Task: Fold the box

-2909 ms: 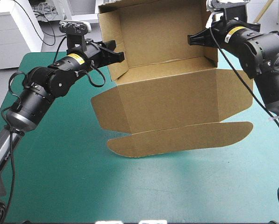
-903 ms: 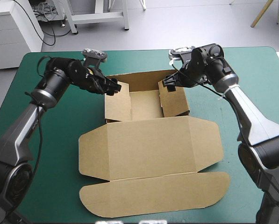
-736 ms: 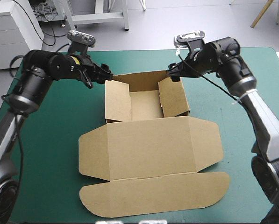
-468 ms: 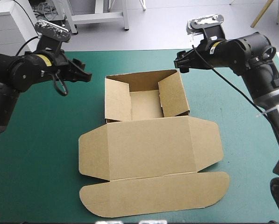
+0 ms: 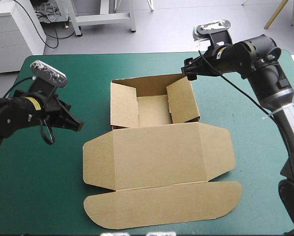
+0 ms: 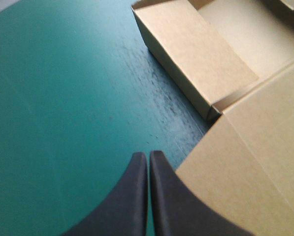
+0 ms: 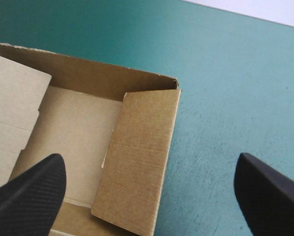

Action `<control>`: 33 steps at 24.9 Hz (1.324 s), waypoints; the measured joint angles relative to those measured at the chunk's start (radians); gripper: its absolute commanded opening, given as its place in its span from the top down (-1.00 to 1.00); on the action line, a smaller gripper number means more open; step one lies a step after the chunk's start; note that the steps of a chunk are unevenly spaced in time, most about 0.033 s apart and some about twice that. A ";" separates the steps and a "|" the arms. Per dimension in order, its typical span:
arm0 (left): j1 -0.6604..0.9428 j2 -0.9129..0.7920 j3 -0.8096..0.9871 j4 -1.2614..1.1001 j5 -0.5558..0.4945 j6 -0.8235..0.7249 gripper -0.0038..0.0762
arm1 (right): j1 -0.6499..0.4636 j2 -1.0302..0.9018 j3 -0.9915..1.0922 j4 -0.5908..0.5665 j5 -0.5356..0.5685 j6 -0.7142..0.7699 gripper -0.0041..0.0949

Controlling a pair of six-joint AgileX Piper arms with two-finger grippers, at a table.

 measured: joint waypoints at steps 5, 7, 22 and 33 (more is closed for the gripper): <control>0.000 -0.102 0.247 -0.026 -0.080 -0.002 0.93 | 0.000 0.102 0.000 0.000 0.023 0.008 -0.80; 0.000 -0.135 0.333 -0.036 -0.104 -0.014 0.93 | 0.000 0.141 0.001 0.000 0.024 0.011 -0.80; 0.000 -0.224 0.573 -0.039 -0.168 -0.075 0.93 | -0.001 0.420 0.003 0.034 0.011 0.013 0.94; 0.000 -0.224 0.573 -0.036 -0.171 -0.076 0.93 | -0.036 0.378 0.004 0.045 -0.044 -0.008 0.96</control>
